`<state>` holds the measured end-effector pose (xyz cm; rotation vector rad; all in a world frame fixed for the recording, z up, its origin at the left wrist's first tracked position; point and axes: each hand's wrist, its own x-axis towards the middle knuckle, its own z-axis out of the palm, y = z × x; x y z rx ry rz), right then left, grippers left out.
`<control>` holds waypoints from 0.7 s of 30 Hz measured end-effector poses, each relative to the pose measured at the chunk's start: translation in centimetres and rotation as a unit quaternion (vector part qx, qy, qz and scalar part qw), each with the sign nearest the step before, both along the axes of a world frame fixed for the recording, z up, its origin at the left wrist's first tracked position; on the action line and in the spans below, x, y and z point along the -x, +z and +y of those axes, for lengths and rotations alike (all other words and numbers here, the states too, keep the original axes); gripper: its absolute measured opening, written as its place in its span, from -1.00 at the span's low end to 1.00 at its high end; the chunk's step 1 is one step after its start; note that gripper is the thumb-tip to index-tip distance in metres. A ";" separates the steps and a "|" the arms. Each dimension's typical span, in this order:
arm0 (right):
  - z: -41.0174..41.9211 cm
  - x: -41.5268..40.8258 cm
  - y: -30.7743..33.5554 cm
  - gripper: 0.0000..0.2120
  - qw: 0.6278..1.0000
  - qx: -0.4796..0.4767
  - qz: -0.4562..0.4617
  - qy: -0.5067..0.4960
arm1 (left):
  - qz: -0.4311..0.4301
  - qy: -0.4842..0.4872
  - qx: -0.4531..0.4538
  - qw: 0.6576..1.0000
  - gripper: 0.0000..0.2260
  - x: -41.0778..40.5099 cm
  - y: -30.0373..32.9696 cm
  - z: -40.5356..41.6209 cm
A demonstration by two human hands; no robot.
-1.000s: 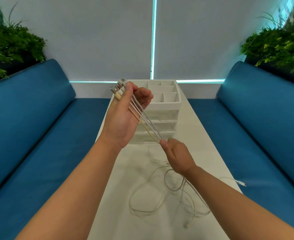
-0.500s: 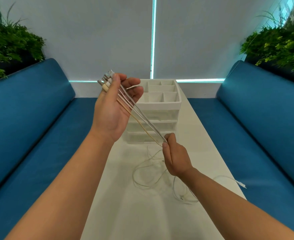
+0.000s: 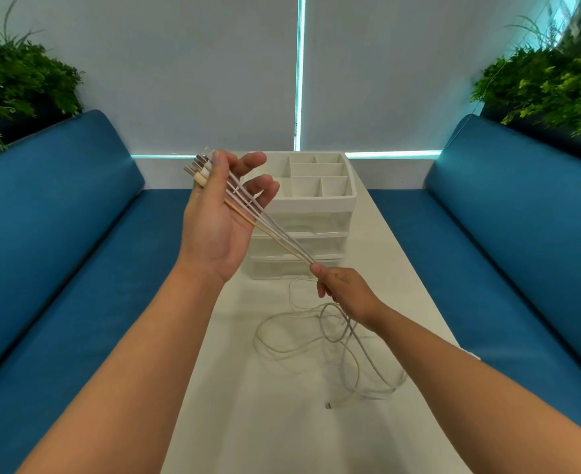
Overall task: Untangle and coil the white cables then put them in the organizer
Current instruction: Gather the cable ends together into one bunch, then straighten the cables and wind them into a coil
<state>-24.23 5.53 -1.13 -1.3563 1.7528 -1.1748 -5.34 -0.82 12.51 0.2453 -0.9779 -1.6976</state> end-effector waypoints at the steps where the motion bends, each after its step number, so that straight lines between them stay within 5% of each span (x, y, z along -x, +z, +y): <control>1: 0.0 -0.1 0.2 -0.46 1.000 -0.004 -0.006 -0.007 | 0.009 -0.003 0.000 1.000 -0.79 -0.1 0.0 -0.2; 9: -0.2 -1.2 0.3 -0.51 0.999 0.003 0.051 0.014 | 0.031 0.010 -0.008 0.999 -0.81 -0.8 0.3 -1.3; 13: -0.3 -1.7 -0.1 -0.78 0.999 0.039 -0.003 0.032 | 0.034 0.032 -0.005 0.999 -0.80 -1.1 0.9 -1.6; 21: -0.9 -1.3 -0.9 -0.79 0.997 0.080 -0.014 0.015 | 0.038 0.021 0.014 0.999 -0.77 -1.0 1.7 -1.5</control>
